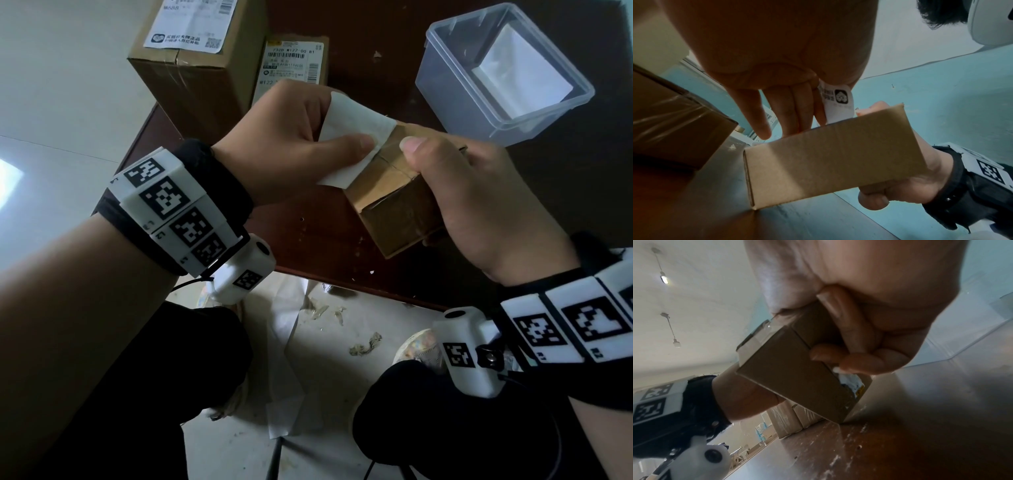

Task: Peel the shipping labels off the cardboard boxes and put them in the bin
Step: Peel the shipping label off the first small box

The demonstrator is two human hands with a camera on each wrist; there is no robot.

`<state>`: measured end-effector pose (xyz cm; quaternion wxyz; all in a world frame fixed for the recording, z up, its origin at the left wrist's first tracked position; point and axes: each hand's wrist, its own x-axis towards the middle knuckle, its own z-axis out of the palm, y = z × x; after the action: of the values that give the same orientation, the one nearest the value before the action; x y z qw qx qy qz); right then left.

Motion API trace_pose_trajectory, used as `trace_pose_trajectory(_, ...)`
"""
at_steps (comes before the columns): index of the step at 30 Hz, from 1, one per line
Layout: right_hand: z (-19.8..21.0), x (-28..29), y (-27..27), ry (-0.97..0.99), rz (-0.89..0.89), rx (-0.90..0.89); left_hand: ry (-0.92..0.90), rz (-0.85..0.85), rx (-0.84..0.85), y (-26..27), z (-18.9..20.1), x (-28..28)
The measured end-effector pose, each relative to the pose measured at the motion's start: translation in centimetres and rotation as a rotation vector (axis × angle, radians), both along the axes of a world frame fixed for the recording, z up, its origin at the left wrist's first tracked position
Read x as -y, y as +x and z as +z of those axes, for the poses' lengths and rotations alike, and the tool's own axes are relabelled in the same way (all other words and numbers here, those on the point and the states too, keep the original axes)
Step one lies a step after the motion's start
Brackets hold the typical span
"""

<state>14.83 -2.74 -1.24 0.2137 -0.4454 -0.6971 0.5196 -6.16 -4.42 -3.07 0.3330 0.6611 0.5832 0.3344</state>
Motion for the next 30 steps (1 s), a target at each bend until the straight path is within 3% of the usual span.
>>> trace_pose_trajectory(18, 0.1, 0.4, 0.3, -0.021, -0.016, -0.014, -0.085, 0.048, 0.076, 0.1, 0.6, 0.1)
trace_pose_trajectory(30, -0.2, 1.3, -0.1, -0.059, -0.178, 0.026, -0.064, 0.106, 0.118, 0.8, -0.1, -0.1)
